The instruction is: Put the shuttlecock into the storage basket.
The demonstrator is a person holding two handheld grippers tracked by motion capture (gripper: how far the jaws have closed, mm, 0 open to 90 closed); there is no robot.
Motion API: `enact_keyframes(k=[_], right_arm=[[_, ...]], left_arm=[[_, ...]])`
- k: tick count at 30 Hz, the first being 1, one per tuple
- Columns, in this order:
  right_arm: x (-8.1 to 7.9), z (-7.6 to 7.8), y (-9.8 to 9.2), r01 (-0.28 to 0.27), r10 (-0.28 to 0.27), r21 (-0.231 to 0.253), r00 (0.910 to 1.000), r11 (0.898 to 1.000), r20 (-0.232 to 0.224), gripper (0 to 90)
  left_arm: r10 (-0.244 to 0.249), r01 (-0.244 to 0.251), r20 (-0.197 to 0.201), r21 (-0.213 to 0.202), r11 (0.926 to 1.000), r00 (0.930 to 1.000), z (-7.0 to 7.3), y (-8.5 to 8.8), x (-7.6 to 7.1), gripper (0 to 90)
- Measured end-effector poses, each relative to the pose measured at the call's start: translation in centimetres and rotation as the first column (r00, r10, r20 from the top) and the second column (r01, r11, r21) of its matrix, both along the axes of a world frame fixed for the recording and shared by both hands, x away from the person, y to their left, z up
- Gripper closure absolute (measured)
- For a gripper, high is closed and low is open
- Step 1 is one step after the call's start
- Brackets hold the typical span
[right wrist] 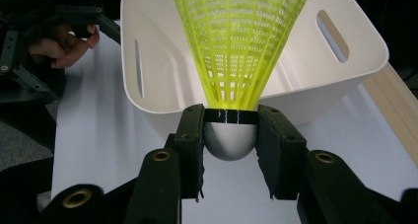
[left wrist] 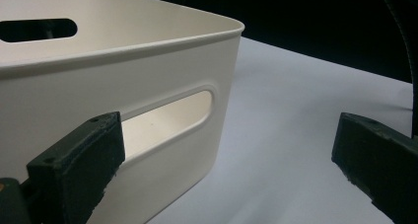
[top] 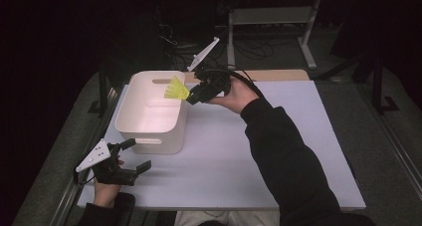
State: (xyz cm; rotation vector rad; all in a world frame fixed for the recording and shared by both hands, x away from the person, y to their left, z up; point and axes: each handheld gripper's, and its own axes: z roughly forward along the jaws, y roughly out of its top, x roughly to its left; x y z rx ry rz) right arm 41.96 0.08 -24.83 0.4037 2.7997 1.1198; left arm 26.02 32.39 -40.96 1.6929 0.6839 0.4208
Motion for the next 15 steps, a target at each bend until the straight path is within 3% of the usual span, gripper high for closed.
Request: enact_keyframes(k=[15], right_arm=[[-0.1, -0.3, 2.2, -0.04, 0.04, -0.011, 0.9992, 0.999, -0.006, 63.3]], left_arm=[[-0.001, 0.001, 0.0, -0.002, 1.0, 1.0, 0.0, 0.0, 0.0, 0.0]])
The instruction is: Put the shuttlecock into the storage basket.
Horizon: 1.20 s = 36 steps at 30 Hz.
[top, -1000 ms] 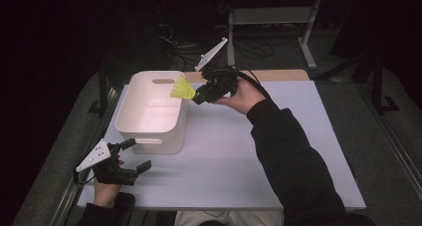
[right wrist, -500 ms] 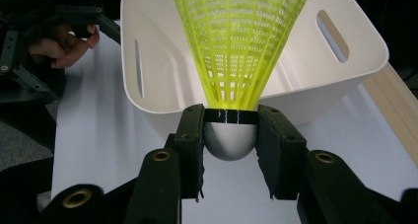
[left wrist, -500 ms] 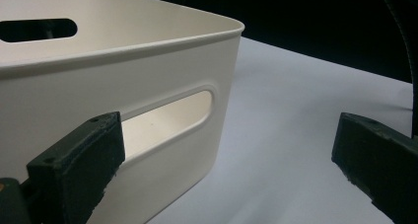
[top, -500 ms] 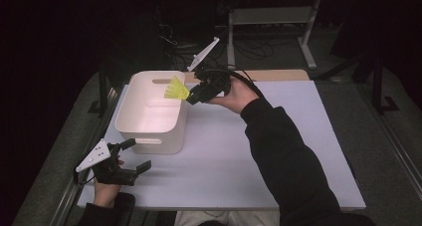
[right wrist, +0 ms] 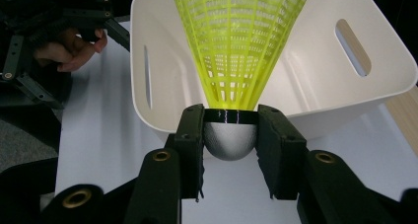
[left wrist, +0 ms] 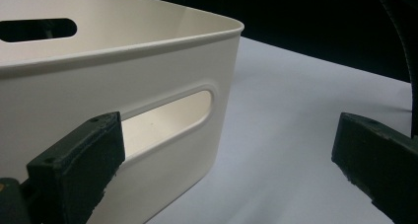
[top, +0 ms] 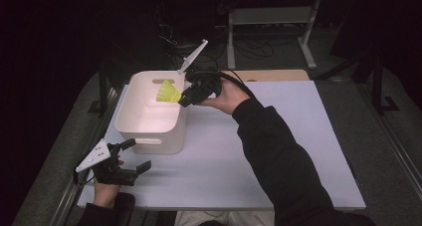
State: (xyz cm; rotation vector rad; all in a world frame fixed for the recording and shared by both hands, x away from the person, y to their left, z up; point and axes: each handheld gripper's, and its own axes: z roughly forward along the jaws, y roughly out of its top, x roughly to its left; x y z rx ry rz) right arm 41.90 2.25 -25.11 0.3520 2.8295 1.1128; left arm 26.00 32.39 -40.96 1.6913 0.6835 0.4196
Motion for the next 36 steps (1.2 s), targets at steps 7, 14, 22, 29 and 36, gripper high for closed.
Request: enact_keyframes(k=[7, 14, 22, 29, 36], right_arm=[[0.0, 0.0, 0.9, -0.019, 0.019, -0.001, 0.9998, 1.0, 0.0, 63.3], [0.0, -0.3, 2.0, -0.036, 0.036, -0.003, 0.9993, 0.999, -0.008, 63.3], [0.0, -0.3, 3.2, -0.055, 0.055, -0.004, 0.9984, 0.998, -0.013, 63.3], [0.0, -1.2, 4.4, -0.077, 0.076, -0.009, 0.9968, 0.997, -0.024, 63.3], [0.1, -1.9, 5.3, -0.091, 0.09, -0.018, 0.9954, 0.996, -0.034, 63.3]], left_arm=[[0.0, 0.0, 0.001, 0.0, 1.0, 1.0, 0.0, 0.0, 0.0, 0.0], [-0.001, 0.001, 0.003, 0.0, 1.0, 1.0, 0.0, 0.0, 0.0, 0.0], [-0.001, 0.001, 0.001, 0.0, 1.0, 1.0, 0.0, 0.0, 0.0, 0.0], [-0.004, 0.004, 0.003, 0.002, 1.0, 1.0, 0.0, 0.0, 0.0, 0.0], [-0.006, 0.006, 0.0, 0.003, 1.0, 1.0, 0.0, 0.0, 0.0, 0.0]])
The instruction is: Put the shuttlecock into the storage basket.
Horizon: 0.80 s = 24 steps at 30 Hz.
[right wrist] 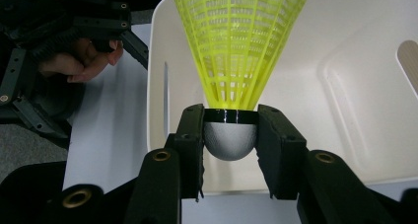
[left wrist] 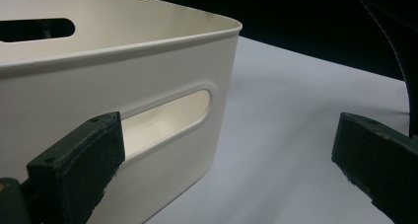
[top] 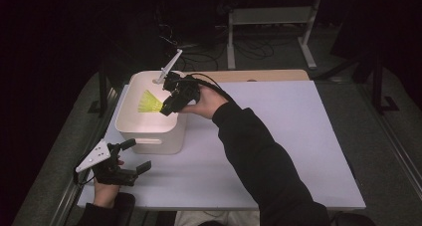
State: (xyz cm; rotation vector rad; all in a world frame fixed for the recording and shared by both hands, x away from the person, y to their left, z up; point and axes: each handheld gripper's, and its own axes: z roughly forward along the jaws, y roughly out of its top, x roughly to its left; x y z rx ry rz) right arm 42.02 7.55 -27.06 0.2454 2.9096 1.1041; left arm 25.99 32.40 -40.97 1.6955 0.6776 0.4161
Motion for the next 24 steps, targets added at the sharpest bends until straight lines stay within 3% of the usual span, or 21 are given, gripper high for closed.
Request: enact_keyframes(k=[24], right_arm=[[1.3, -2.4, 1.6, -0.009, 0.008, -0.012, 0.9995, 1.0, -0.032, 63.3]], left_arm=[[0.0, 0.0, -0.001, 0.003, 1.0, 1.0, 0.0, 0.0, 0.0, 0.0]])
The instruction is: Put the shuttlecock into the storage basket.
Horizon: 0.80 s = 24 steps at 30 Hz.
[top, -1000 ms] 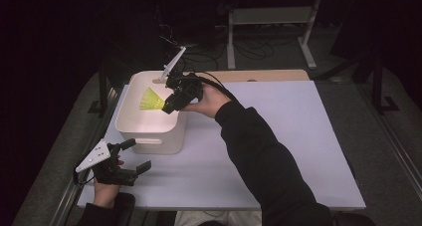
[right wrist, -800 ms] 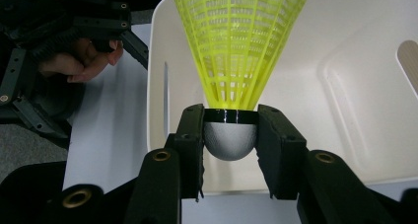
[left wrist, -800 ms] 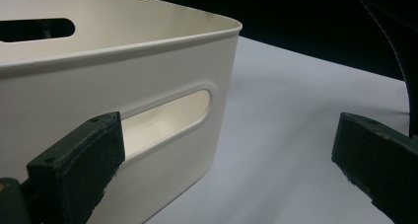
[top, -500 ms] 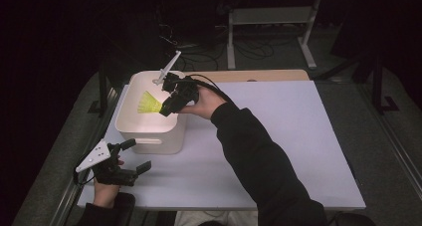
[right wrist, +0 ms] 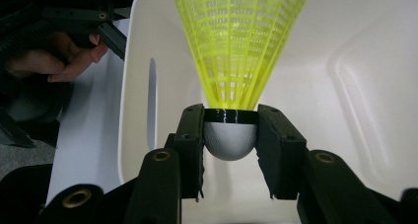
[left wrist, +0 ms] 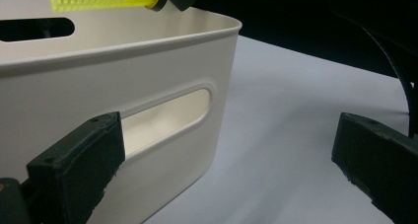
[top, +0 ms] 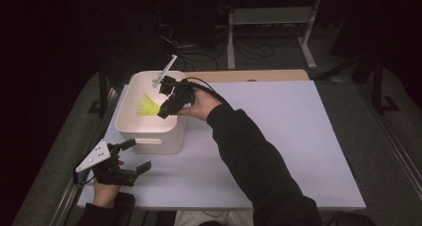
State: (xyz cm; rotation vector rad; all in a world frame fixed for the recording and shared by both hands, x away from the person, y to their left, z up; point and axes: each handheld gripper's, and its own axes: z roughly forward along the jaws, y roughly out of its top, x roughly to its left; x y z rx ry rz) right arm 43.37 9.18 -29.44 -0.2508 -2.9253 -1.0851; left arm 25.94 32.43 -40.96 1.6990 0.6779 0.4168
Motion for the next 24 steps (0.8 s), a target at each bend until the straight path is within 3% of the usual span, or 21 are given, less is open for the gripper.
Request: enact_keyframes(k=[15, 24], right_arm=[[0.4, -1.2, 0.9, 0.01, -0.01, -0.018, 0.9997, 1.0, -0.021, 62.2], [0.2, -0.4, 0.2, 0.038, -0.038, 0.003, 0.9993, 0.999, -0.006, 43.0]], left_arm=[[-0.002, 0.002, 0.001, 0.001, 1.0, 1.0, 0.0, 0.0, -0.1, 0.0], [-0.002, 0.002, 0.001, 0.002, 1.0, 1.0, 0.0, 0.0, -0.1, 0.0]])
